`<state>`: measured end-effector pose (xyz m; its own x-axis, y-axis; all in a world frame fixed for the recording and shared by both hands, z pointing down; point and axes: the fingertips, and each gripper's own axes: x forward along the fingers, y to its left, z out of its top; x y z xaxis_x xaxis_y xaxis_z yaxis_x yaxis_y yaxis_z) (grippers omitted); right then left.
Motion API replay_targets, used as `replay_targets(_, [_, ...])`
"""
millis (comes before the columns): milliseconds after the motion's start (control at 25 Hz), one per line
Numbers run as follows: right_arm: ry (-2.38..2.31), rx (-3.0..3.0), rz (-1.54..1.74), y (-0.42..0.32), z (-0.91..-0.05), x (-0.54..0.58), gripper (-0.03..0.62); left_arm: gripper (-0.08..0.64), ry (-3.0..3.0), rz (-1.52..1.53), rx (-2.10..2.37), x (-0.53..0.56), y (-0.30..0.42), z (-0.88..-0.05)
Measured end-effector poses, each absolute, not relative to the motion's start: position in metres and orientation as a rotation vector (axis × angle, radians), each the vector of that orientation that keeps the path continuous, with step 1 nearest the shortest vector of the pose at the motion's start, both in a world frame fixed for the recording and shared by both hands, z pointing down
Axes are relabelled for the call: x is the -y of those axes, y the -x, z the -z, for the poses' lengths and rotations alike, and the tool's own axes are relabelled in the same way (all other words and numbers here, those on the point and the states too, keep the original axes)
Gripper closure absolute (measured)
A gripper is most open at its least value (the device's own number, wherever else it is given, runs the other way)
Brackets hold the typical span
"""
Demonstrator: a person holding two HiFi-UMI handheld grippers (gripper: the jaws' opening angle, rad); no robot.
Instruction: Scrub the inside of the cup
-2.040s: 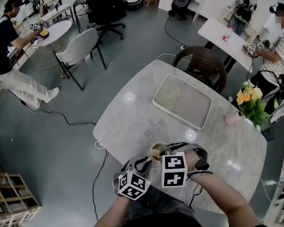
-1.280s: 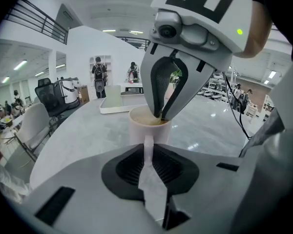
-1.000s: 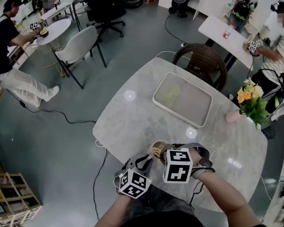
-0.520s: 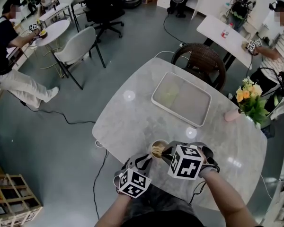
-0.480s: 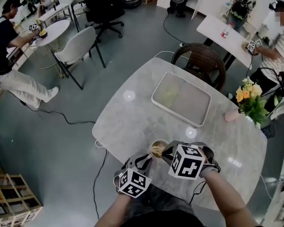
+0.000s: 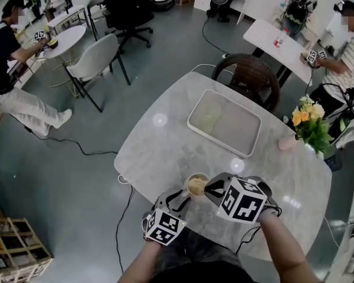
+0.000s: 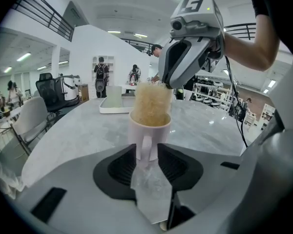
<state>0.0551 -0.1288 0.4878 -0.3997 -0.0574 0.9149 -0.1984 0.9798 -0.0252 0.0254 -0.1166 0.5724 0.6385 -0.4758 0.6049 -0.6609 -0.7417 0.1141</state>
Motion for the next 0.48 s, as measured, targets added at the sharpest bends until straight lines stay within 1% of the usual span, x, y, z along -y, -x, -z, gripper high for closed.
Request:
replay_targets(40, [-0.193,1.985,-0.152,-0.056,-0.485,0.13,0.568,0.405,-2.54,-0.786,0.903,0.116,-0.025,-0.571])
replay_targets(120, [-0.215,1.996,-0.148,-0.058,-0.481,0.132,0.568,0.376,-2.547,-0.774,0.903,0.116,-0.024,-0.569])
replay_targets(200, [-0.236,2.008,-0.146,-0.06,-0.475,0.133,0.568,0.365,-2.55,-0.767,0.921,0.116,-0.021,-0.566])
replay_targets(480, [-0.301,2.048,-0.131,-0.064,-0.458,0.136,0.568,0.364,-2.549,-0.726,1.028,0.12,-0.001,-0.552])
